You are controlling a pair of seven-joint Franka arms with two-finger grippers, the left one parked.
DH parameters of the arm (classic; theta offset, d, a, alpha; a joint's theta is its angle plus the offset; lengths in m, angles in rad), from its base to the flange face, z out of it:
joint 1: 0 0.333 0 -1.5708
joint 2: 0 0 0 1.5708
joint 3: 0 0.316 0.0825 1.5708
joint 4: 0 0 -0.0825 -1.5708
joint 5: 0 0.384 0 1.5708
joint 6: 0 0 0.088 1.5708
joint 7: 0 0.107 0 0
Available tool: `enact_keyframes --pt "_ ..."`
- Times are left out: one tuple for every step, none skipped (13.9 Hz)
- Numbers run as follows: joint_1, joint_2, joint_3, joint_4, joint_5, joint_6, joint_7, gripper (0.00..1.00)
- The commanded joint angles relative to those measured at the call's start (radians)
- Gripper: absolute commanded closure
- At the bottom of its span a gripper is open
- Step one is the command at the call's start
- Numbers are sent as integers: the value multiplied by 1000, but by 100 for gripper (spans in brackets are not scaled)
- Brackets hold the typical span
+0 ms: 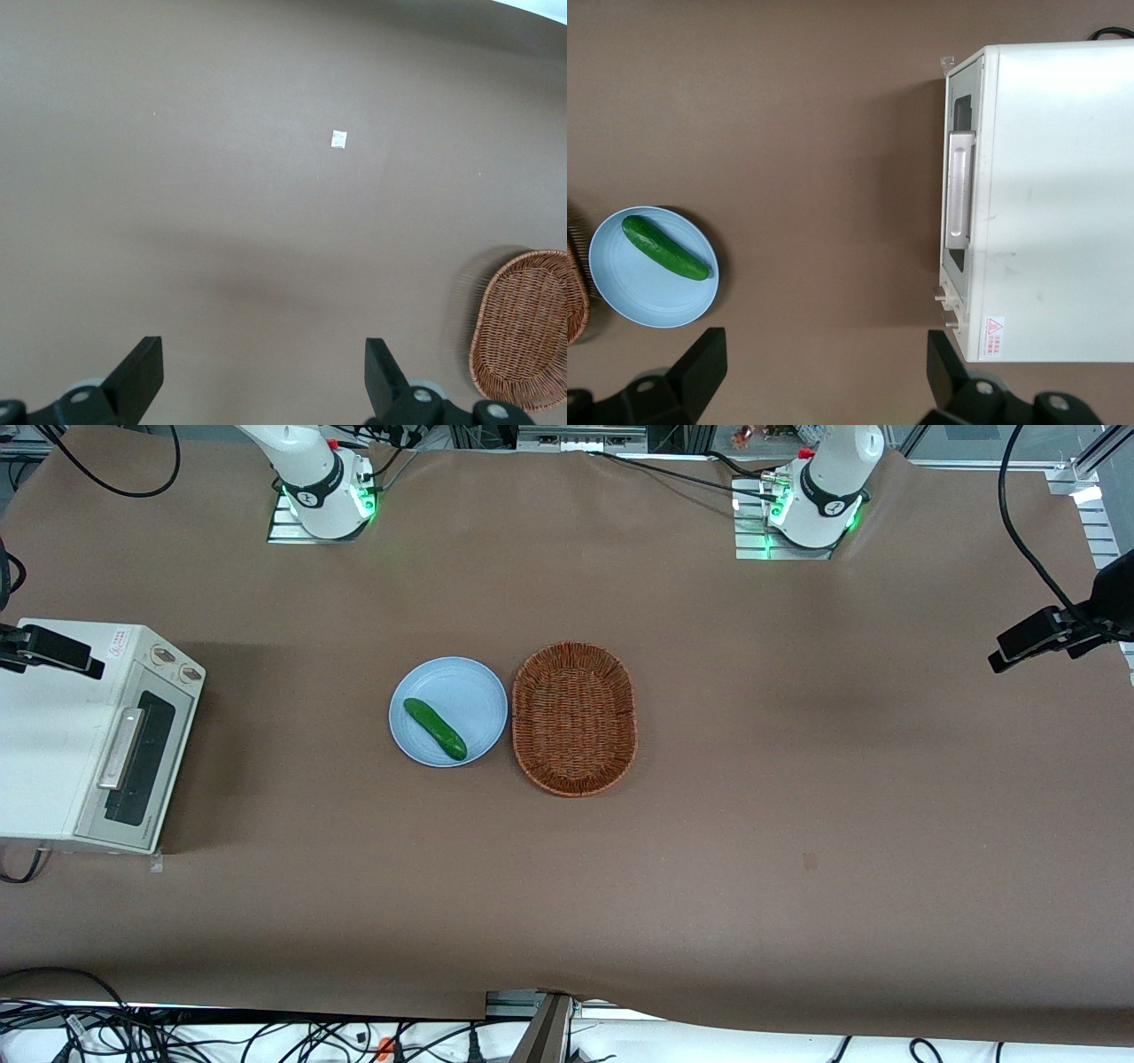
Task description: Open oven door with right arm only
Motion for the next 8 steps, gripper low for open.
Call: enact_keyframes --pt "-13 -32 12 -27 16 -7 -14 0" --pt "-13 -32 12 -27 16 -7 -15 0" --pt "-13 -30 14 -27 14 -9 -15 0" --pt "-11 -30 14 -27 14 -11 -15 0" --pt "-11 -29 14 -27 16 -11 -15 0" --pt "-10 -27 14 -27 16 -17 -15 0" --pt "-10 -26 14 -27 16 -21 -15 0" --pt "-8 -26 14 -28 16 -30 -15 0"
